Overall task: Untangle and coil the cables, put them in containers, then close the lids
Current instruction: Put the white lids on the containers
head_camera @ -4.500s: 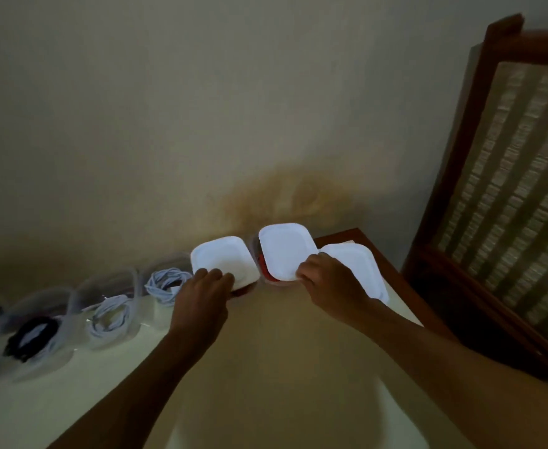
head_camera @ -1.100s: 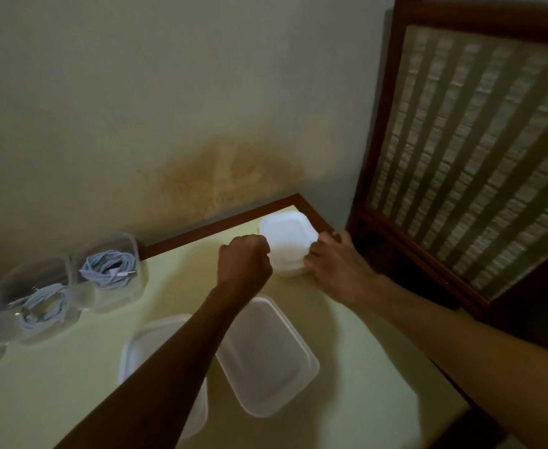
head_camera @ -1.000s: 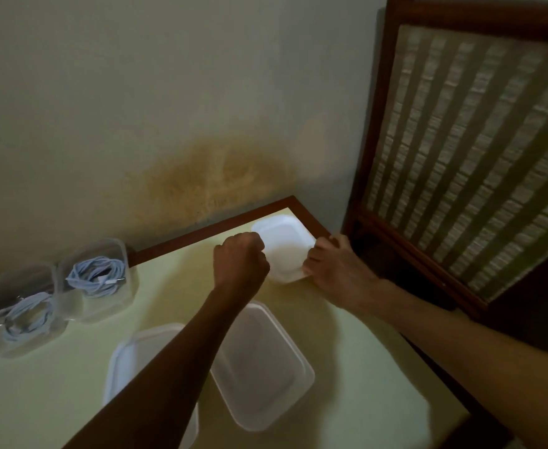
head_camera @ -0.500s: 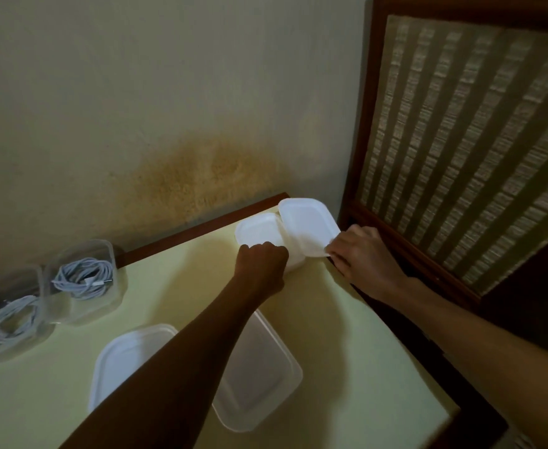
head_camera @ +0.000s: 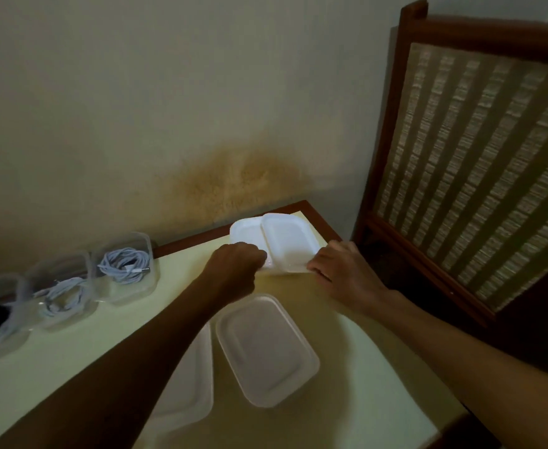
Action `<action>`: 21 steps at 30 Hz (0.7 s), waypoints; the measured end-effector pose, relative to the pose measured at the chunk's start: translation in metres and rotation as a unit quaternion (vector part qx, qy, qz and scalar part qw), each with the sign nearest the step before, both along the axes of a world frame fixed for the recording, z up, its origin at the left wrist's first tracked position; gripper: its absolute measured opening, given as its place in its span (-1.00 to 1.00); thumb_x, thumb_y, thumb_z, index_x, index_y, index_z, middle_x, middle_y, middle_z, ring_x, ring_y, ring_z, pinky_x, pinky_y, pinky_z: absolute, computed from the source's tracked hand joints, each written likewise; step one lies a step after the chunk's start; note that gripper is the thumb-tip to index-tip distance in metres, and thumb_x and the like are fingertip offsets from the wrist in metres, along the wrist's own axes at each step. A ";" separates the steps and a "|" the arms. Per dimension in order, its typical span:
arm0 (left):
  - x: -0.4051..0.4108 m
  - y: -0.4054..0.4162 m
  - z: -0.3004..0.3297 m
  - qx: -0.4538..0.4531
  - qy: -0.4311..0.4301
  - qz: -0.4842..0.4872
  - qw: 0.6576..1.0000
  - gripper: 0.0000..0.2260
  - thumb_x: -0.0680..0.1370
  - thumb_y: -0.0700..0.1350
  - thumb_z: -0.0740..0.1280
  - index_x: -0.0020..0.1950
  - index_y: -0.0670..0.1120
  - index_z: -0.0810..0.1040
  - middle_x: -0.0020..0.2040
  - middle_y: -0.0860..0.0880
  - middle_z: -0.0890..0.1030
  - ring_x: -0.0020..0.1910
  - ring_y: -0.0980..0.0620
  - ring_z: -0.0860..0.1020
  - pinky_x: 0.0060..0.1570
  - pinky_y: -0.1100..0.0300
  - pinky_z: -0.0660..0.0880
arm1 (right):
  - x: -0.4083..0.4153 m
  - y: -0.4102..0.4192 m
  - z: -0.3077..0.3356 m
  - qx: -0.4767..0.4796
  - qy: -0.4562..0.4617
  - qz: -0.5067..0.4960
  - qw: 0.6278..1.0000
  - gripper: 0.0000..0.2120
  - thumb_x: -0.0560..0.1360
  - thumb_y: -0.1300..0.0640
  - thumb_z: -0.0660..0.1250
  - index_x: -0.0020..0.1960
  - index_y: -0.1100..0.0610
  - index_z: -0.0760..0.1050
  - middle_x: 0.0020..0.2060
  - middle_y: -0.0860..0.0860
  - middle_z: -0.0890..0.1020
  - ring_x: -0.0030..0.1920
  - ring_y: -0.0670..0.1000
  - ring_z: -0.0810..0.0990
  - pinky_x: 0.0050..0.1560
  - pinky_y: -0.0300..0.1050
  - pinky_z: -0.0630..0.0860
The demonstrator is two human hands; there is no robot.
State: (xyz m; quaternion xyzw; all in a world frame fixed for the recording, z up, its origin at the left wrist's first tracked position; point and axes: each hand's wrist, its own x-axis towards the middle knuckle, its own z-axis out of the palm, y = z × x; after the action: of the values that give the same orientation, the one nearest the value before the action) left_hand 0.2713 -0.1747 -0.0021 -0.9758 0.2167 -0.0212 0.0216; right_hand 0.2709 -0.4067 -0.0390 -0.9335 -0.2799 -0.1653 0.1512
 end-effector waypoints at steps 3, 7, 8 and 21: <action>-0.019 0.049 0.003 -0.025 -0.053 0.007 0.998 -0.82 0.43 -0.33 0.28 -0.04 -0.12 0.56 -0.14 -0.09 0.60 -0.14 -0.14 0.57 -0.27 0.09 0.43 | 0.004 0.040 0.008 0.002 -0.020 0.028 0.999 -0.88 0.34 0.31 0.43 -0.28 0.10 0.62 -0.38 -0.02 0.60 -0.31 0.09 0.52 -0.19 -0.12 0.35; -0.053 0.130 0.006 -0.008 -0.120 0.078 0.990 -0.75 0.32 -0.36 0.41 -0.07 -0.12 0.63 -0.28 -0.10 0.62 -0.32 -0.14 0.59 -0.38 0.08 0.53 | 0.005 0.118 0.012 0.019 -0.051 0.110 0.992 -0.91 0.29 0.35 0.48 -0.28 0.20 0.62 -0.40 0.08 0.60 -0.36 0.13 0.55 -0.31 -0.04 0.53; -0.063 0.151 0.007 0.004 -0.127 0.106 0.986 -0.74 0.30 -0.37 0.43 -0.07 -0.13 0.63 -0.29 -0.10 0.62 -0.35 -0.14 0.58 -0.39 0.10 0.51 | 0.004 0.140 0.013 0.016 -0.051 0.122 0.991 -0.92 0.30 0.34 0.49 -0.28 0.22 0.62 -0.39 0.11 0.61 -0.37 0.13 0.56 -0.32 -0.03 0.56; -0.112 0.299 -0.028 0.087 -0.054 0.241 0.965 -0.76 0.48 -0.23 0.36 0.13 -0.12 0.57 -0.08 -0.09 0.59 -0.15 -0.08 0.58 -0.25 0.09 0.45 | 0.009 0.315 0.008 -0.195 -0.017 0.160 0.967 -0.77 0.59 0.16 0.19 0.08 0.17 0.60 -0.02 0.11 0.59 -0.07 0.12 0.59 -0.11 -0.08 0.37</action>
State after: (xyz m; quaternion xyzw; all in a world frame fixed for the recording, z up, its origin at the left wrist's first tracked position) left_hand 0.1591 0.1246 -0.0302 -0.9909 -0.0252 -0.0494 0.1224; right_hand 0.2795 -0.0915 -0.0306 -0.8848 -0.4554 -0.0975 -0.0138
